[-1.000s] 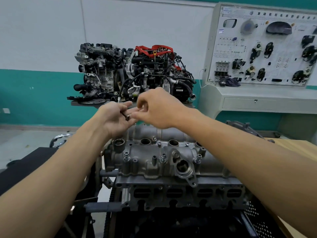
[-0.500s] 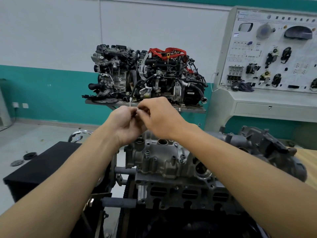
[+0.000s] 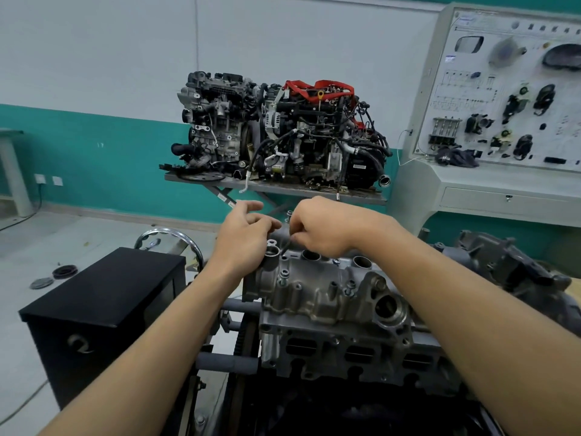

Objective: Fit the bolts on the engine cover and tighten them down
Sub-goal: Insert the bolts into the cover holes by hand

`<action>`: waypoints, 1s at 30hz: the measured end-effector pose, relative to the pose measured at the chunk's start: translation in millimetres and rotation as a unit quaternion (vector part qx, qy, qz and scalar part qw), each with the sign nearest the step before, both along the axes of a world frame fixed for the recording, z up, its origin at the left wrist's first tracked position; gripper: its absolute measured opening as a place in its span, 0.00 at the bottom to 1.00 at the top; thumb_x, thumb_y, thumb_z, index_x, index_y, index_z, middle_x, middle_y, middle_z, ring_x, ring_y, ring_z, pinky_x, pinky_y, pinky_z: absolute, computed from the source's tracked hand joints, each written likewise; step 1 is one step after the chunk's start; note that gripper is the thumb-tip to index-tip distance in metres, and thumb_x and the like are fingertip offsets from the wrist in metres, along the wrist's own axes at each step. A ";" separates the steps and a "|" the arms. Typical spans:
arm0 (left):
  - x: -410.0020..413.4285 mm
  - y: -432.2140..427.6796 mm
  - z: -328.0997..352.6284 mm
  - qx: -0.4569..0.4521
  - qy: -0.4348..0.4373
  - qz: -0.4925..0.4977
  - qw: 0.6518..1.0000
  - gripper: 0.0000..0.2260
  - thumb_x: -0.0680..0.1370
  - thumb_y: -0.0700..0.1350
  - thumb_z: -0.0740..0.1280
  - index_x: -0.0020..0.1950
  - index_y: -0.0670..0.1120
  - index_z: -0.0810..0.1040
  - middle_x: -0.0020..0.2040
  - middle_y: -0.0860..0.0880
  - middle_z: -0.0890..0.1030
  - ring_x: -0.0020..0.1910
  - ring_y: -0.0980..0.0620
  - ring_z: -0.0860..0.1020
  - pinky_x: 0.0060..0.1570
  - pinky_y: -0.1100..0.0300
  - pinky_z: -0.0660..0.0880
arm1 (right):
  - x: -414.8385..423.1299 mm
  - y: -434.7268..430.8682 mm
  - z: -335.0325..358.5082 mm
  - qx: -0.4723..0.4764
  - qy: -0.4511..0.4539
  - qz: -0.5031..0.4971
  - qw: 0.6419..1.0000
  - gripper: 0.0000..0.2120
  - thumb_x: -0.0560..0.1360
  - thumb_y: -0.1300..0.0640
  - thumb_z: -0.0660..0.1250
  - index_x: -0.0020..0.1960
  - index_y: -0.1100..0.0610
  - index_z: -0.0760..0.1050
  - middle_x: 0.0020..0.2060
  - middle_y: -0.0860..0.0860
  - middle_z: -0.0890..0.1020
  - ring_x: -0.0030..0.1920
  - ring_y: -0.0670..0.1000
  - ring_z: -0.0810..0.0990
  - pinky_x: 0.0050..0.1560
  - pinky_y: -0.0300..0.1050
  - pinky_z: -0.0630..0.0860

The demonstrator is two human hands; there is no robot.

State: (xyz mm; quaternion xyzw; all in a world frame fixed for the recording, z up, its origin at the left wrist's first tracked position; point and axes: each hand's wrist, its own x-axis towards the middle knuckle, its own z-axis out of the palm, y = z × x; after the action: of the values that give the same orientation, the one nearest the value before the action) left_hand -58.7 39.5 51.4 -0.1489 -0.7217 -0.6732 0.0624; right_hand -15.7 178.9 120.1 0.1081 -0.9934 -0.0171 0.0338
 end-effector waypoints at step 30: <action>-1.0 1.8 -1.3 -0.011 -0.002 0.022 1.000 0.15 0.78 0.32 0.57 0.62 0.44 0.75 0.44 0.52 0.86 0.50 0.53 0.83 0.42 0.60 0.79 | -12.5 -8.0 -20.5 0.003 0.041 0.001 0.999 0.07 0.78 0.50 0.66 0.48 0.52 0.71 0.35 0.46 0.68 0.33 0.46 0.67 0.31 0.43 0.62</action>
State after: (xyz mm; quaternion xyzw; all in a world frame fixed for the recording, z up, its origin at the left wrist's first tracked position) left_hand -59.7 41.3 50.2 -0.1321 -0.7320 -0.6643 0.0739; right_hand -28.2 170.9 99.6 0.1089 -0.9910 -0.0240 0.0741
